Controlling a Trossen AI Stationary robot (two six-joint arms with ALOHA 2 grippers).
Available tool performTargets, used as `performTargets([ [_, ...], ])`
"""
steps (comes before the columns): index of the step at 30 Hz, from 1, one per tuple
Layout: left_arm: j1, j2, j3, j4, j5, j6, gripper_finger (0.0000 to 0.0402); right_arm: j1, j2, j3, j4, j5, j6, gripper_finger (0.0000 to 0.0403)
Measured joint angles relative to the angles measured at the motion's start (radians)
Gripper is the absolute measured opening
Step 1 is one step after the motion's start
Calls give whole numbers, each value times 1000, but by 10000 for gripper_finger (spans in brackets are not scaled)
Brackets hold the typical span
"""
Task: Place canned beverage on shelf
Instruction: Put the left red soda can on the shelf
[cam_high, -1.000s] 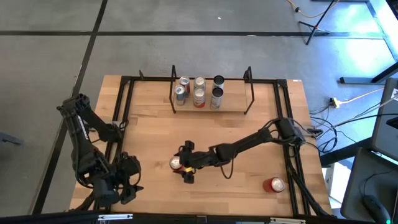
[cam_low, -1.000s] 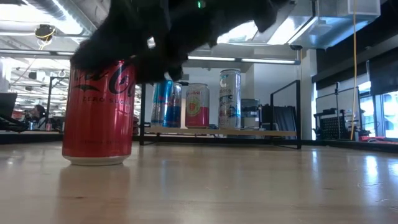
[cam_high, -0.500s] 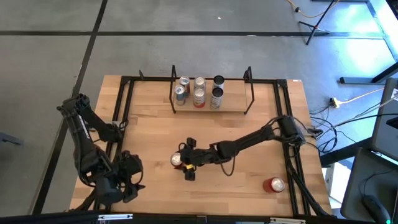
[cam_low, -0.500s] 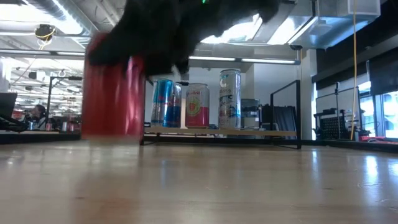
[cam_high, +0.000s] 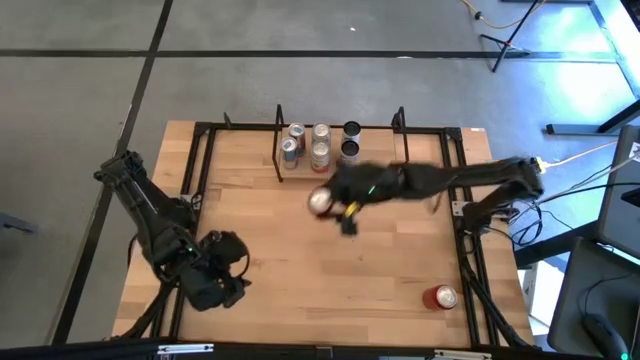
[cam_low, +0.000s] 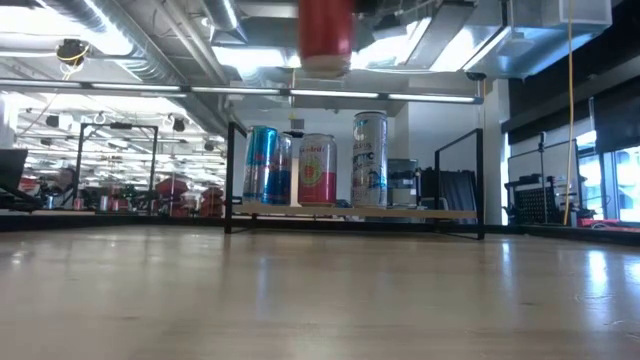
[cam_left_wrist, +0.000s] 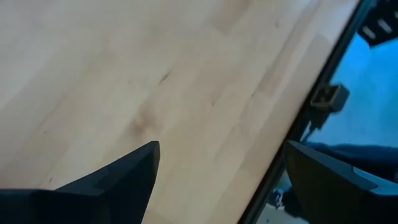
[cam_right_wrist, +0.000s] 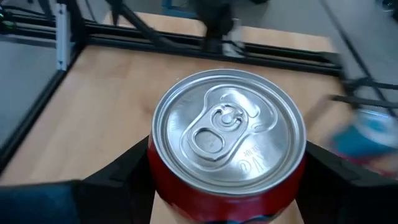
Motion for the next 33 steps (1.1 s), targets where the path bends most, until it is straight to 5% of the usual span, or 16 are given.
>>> performTargets([
  [10, 125, 0, 0, 1, -6, -23, 328, -375, -287, -55, -212, -182, -180, 265],
  [20, 202, 0, 0, -1, -4, -20, 328, -809, -331, -206, -166, -445, -282, 265],
  [33, 240, 0, 0, -1, -2, -20, 328, -943, -325, -479, 97, -501, -275, 265],
])
